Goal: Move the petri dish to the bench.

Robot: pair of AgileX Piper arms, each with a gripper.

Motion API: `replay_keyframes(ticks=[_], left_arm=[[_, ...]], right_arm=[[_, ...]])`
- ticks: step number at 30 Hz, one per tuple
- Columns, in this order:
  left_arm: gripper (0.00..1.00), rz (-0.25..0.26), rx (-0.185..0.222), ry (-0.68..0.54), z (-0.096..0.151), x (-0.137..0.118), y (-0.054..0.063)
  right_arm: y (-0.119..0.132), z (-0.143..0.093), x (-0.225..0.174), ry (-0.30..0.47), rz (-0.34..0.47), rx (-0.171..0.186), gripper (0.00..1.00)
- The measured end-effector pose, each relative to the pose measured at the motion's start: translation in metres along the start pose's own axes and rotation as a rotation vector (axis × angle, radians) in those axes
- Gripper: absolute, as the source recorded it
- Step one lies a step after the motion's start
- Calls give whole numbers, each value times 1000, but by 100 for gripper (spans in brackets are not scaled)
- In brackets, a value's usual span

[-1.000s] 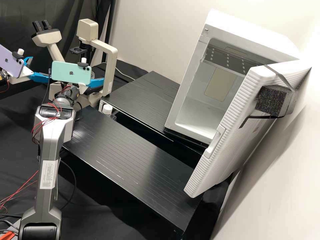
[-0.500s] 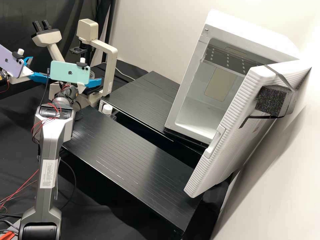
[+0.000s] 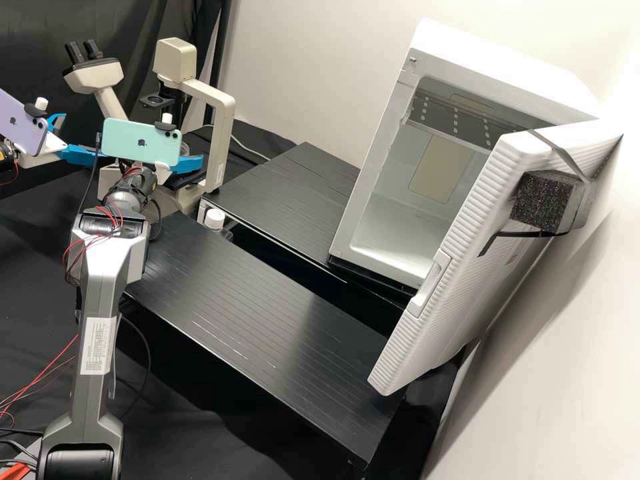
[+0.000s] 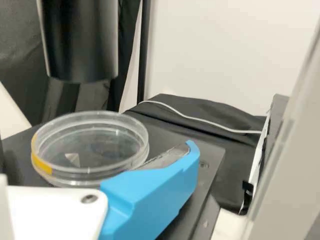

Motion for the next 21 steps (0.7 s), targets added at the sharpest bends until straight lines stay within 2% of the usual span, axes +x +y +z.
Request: replay_keyframes(ticks=[19,20,21], left_arm=[[100,0,0,0,0,0,0],[100,0,0,0,0,0,0],[100,0,0,0,0,0,0]], right_arm=[[5,-6,7,-26,-23,-8,100],[4,-6,8,-26,-23,-8,0],[4,-6,8,-26,-22,-8,0]])
